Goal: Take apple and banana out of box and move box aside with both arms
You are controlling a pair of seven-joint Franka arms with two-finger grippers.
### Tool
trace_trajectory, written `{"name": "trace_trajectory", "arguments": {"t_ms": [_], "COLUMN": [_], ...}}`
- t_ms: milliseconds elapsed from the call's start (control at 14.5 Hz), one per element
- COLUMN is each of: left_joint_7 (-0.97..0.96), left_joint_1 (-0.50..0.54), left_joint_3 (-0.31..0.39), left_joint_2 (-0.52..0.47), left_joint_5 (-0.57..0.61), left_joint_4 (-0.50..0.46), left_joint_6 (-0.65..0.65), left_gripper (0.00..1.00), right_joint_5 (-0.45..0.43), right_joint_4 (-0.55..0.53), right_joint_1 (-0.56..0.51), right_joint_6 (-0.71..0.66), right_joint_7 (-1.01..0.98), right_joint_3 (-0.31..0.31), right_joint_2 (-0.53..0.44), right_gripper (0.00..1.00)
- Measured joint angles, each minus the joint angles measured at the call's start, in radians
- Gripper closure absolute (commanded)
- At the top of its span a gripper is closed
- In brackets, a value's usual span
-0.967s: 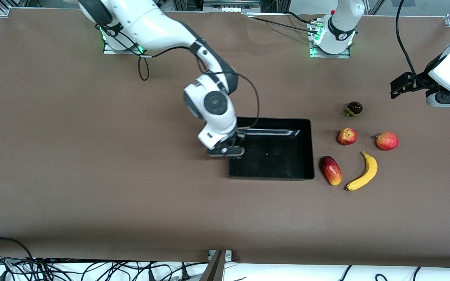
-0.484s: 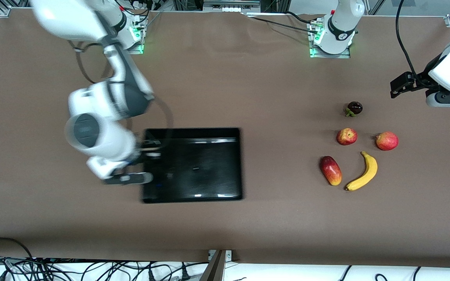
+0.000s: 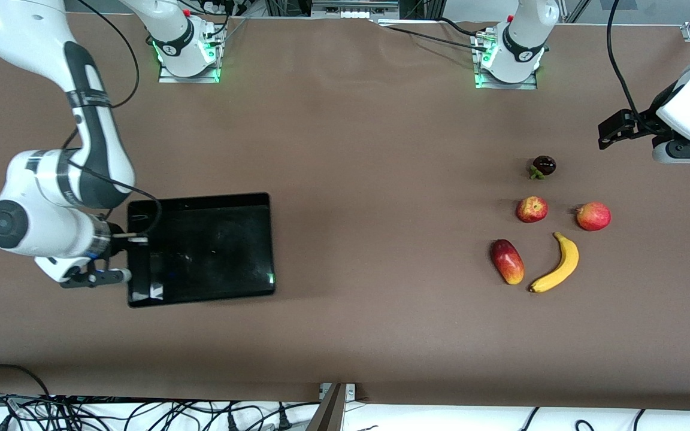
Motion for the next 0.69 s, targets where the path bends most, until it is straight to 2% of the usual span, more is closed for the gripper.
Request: {"name": "trace_trajectory", "arguments": {"t_ms": [345, 484, 691], "left_joint_7": [0.000, 0.000, 0.000], "left_joint_1": [-0.009, -0.009, -0.009], "left_joint_3": [-0.008, -0.010, -0.010], "left_joint_2": [0.000, 0.000, 0.000], "left_joint_5": [0.000, 0.000, 0.000], "left_joint_4": [0.010, 0.012, 0.012], "left_joint_6": [-0.005, -0.006, -0.006], "left_gripper": [0.00, 0.00, 0.00], "right_joint_5": [0.004, 0.012, 0.065], "right_joint_4": [-0.405, -0.478, -0.495], "right_joint_1": [-0.034, -0.035, -0.040], "right_joint_6": [0.332, 0.394, 0.404], "right_joint_7": [-0.037, -0.036, -0.037], "right_joint_3": [-0.004, -0.009, -0.016], "right_joint_2": [-0.144, -0.157, -0.156], "right_gripper": [1.00, 1.00, 1.00]}}
